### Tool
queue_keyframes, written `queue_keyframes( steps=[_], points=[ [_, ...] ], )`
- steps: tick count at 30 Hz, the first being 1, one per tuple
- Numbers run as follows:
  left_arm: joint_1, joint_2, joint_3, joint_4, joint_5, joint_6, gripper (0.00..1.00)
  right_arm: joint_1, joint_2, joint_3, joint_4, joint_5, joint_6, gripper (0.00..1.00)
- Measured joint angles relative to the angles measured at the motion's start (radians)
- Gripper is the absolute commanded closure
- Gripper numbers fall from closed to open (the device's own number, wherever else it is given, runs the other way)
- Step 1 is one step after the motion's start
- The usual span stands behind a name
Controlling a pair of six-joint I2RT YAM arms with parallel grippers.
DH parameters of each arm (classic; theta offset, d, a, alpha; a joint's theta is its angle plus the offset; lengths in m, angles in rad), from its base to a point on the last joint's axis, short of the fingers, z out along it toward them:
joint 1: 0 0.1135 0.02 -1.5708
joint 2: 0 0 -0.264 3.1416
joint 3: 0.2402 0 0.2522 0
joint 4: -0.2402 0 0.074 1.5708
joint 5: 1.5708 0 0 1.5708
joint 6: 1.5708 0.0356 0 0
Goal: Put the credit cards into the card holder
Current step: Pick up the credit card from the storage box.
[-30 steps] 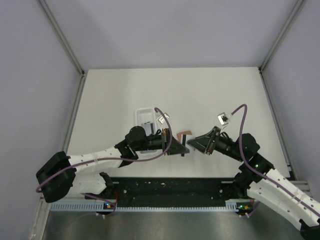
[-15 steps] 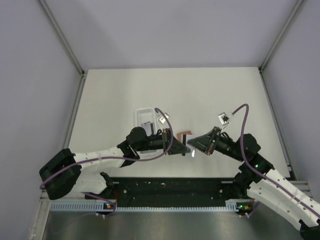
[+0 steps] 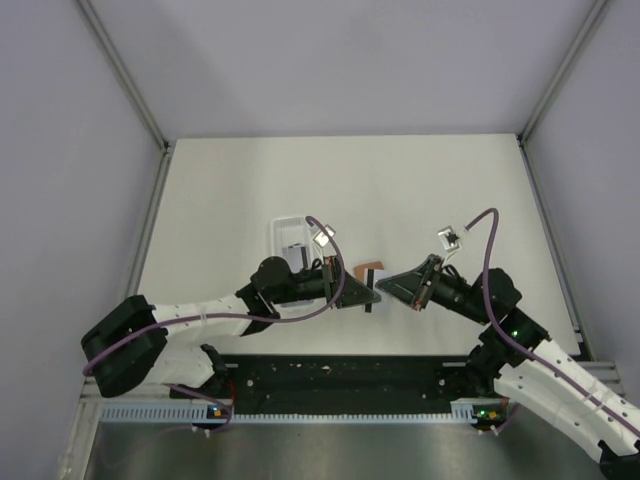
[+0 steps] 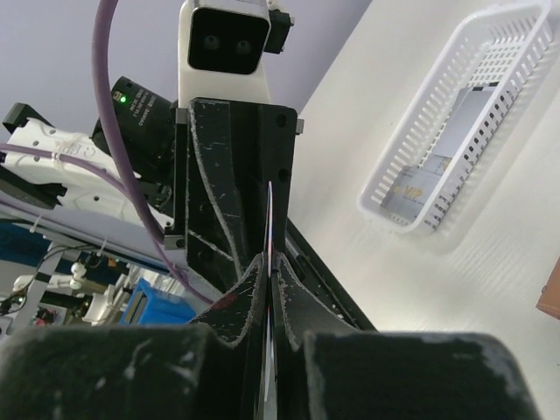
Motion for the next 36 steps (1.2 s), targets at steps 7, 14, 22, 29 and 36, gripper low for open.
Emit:
queue_keyframes(
  steps=[7, 14, 22, 29, 36],
  points=[
    [0.0, 0.004, -0.006, 0.009, -0.018, -0.02, 1.0, 0.0, -0.005, 0.0, -0.018, 0.023, 0.002, 0.66],
    [0.0, 0.019, -0.053, 0.02, -0.065, -0.069, 1.0, 0.0, -0.011, -0.001, -0.053, 0.041, -0.004, 0.5],
    [0.0, 0.102, -0.097, 0.163, -0.071, -0.16, 1.0, 0.0, -0.011, -0.007, -0.073, 0.047, -0.003, 0.51],
    [0.0, 0.21, -0.105, 0.322, -0.064, -0.237, 1.0, 0.0, -0.013, -0.013, -0.084, 0.068, -0.003, 0.51],
    [0.001, 0.229, -0.105, 0.35, -0.048, -0.259, 1.0, 0.0, -0.022, -0.022, -0.105, 0.069, -0.002, 0.47]
  ],
)
